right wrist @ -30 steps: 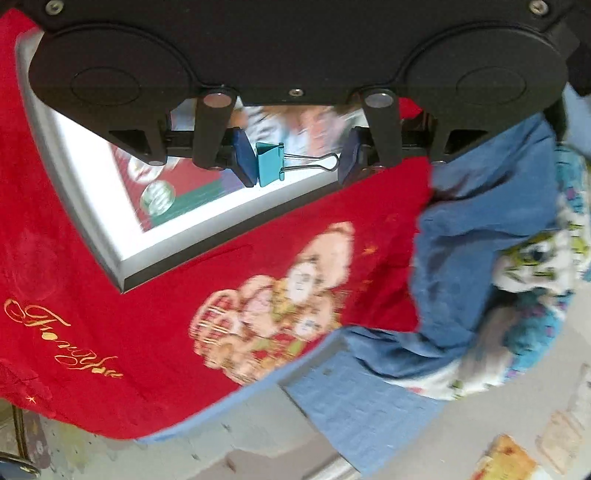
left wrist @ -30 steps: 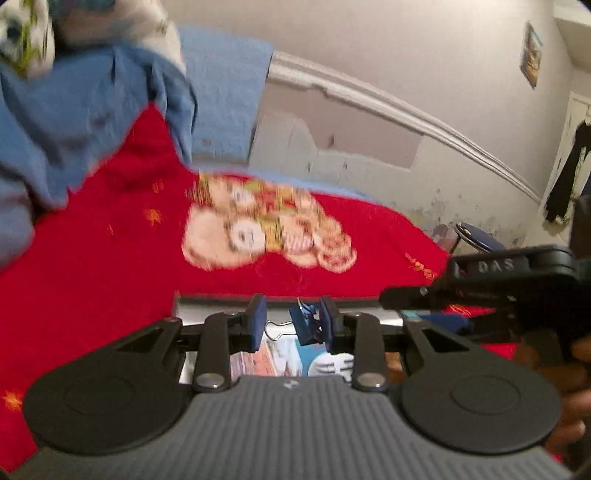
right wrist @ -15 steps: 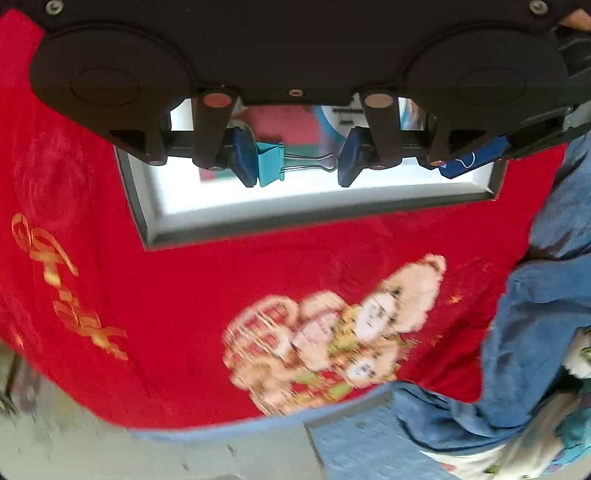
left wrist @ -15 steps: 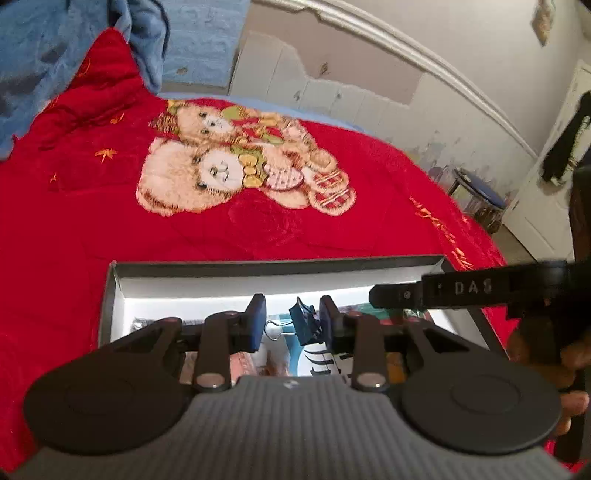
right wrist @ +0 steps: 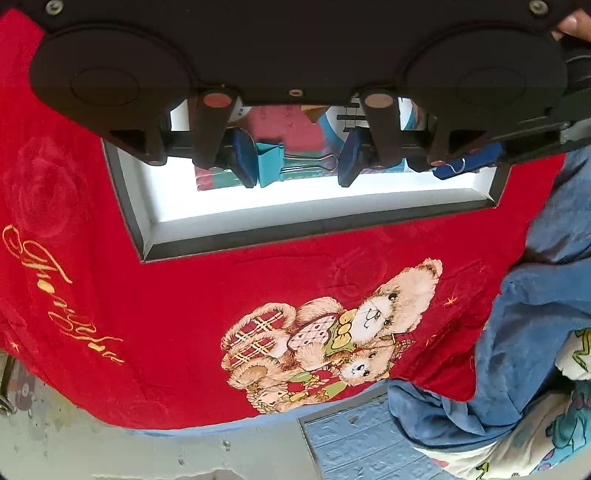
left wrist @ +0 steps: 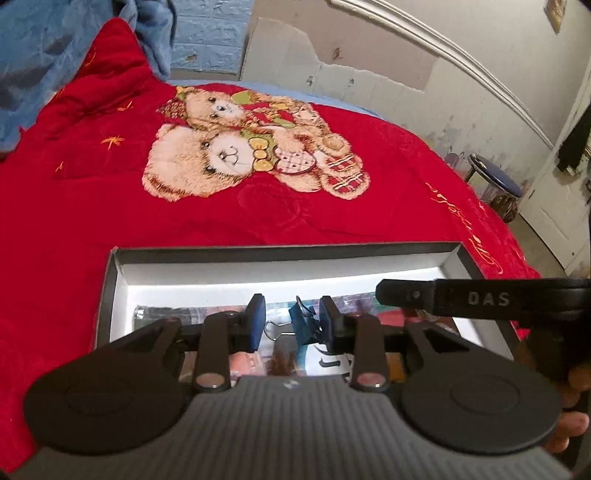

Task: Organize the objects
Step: 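Open both tools to drop the binder clips into the box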

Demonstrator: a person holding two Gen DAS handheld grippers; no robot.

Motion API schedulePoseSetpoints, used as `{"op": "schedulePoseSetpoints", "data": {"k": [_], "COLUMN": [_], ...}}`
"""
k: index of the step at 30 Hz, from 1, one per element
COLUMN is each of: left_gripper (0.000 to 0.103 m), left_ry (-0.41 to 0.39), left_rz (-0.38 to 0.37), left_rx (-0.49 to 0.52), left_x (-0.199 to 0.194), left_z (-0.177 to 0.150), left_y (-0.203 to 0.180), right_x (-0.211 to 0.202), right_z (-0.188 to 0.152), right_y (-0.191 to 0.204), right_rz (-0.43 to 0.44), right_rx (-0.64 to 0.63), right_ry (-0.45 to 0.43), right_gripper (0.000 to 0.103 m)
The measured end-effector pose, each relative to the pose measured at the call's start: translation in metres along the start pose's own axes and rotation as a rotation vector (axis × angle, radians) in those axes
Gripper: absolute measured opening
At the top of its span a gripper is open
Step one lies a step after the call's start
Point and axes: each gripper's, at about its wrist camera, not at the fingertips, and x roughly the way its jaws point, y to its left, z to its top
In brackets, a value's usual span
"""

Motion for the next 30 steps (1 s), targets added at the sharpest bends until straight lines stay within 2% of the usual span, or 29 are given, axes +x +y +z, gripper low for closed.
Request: {"op": "schedulePoseSetpoints", "data": {"k": [5,7,10,11,15,20,21,23,26,30], "left_gripper": [0.039,0.049,0.056,0.065,0.083,0.103,0.103,0.103,0.103,0.103], "left_ry": [0.009,0.002,-0.006,-0.007,-0.037,-0.064,-0.07,-0.081,-0.13,-0.176], "left_rz": [-0.01,-0.006,-0.008,-0.008,0.06,0.098,0.113,0.161,0.227,0.257], "left_rx": [-0.01,-0.004,-0.002,0.007,0.028,0.0,0.012,0.075,0.133,0.113], "left_x": [0.004,0.003,0.003,0.002,-0.003,-0.022,-0.027,-0.04,-0.062,-0.1], "left_z": [-0.006,-0.007,-0.009,-0.009,-0.008,0.001,0.004,0.009,0.014,0.016], "left_y": [0.004,0.003,0.002,0.001,0.0,0.008,0.007,0.001,-0.009,-0.017], "right_x": [0.0,-0.001,-0.001,-0.001,-0.003,-0.012,-0.016,-0.029,-0.056,-0.097], "right_z": [-0.006,-0.009,-0.012,-0.012,-0.011,-0.008,-0.007,-0.005,0.001,0.008], "right_y": [0.006,0.007,0.007,0.007,0.002,-0.008,-0.009,-0.006,0.008,0.037], "right_rz": [-0.003,-0.003,0.004,0.01,0.04,0.116,0.13,0.161,0.188,0.168], "right_rx": [-0.036,-0.037,-0.034,-0.033,-0.006,0.087,0.101,0.111,0.089,0.012], "right_ry": [-0.009,-0.02,-0.033,-0.034,-0.035,-0.017,-0.018,-0.042,-0.087,-0.131], "right_gripper": [0.047,0.047,0.048,0.049,0.051,0.069,0.072,0.091,0.099,0.103]}}
